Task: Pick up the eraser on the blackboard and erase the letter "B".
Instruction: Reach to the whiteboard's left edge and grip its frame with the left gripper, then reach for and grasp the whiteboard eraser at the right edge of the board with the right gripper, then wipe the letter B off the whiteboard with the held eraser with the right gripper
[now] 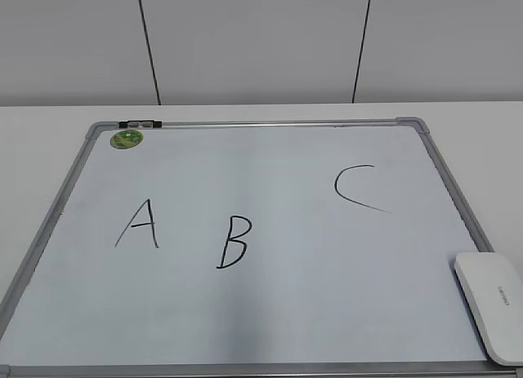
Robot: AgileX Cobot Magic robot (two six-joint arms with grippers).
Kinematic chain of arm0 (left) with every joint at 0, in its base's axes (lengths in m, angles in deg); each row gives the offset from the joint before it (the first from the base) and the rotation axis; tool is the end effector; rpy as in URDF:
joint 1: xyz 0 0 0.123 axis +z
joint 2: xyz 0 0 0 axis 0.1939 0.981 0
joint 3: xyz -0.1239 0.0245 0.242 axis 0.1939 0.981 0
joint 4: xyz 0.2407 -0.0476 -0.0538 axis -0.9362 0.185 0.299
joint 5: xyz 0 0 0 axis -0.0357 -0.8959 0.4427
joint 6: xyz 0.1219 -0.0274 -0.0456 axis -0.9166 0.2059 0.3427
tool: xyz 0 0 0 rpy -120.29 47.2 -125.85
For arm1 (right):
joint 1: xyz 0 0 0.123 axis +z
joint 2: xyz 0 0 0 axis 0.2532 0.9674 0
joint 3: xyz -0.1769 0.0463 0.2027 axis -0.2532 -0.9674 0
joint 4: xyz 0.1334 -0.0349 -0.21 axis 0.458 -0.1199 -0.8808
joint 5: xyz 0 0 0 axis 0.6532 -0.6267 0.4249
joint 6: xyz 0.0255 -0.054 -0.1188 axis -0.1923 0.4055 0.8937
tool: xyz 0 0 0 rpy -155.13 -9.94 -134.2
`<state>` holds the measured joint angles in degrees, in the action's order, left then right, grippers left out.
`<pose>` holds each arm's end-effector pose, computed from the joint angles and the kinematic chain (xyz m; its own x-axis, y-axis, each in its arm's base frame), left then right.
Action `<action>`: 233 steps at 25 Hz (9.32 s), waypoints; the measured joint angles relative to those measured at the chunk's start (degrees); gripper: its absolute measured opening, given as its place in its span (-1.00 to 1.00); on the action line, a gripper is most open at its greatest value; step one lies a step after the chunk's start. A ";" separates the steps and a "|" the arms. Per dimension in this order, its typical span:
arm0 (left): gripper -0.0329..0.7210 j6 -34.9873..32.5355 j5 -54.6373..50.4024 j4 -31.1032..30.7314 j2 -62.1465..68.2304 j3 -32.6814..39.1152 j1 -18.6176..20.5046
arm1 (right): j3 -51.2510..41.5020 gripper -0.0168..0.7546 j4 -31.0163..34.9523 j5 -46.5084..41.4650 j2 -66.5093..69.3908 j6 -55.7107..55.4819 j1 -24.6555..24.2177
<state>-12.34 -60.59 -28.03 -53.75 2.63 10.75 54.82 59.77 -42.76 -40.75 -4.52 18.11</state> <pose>0.0414 0.0005 0.2552 -0.4974 0.0383 -0.8667 0.0194 0.9993 0.0330 0.0384 -0.0063 0.2456 -0.5196 -0.0495 -0.8530 -0.0145 0.9987 -0.0492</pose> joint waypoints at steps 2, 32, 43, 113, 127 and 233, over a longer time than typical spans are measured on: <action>0.66 0.00 0.00 0.00 0.00 0.00 0.00 | 0.00 0.56 0.00 0.00 0.00 0.00 0.00; 0.65 0.00 12.45 0.38 14.66 -3.18 0.00 | 0.00 0.56 0.00 0.00 0.00 0.00 0.00; 0.65 0.00 24.51 5.03 44.25 -5.08 0.00 | 0.00 0.56 0.00 0.00 0.00 0.00 0.00; -0.29 -21.25 10.82 22.80 120.91 -50.23 7.02 | 0.00 0.56 -0.10 0.00 0.00 0.00 0.00; -0.65 -21.25 9.86 24.65 121.82 -50.80 7.33 | 0.00 0.56 -0.10 0.00 0.00 0.00 0.00; -0.82 -21.06 9.51 25.20 121.82 -50.87 7.67 | 35.02 0.43 7.48 11.63 92.14 1.77 14.22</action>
<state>-33.40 -51.08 -2.82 68.07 -48.24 18.42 89.84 67.25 -31.13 51.38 -2.75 32.33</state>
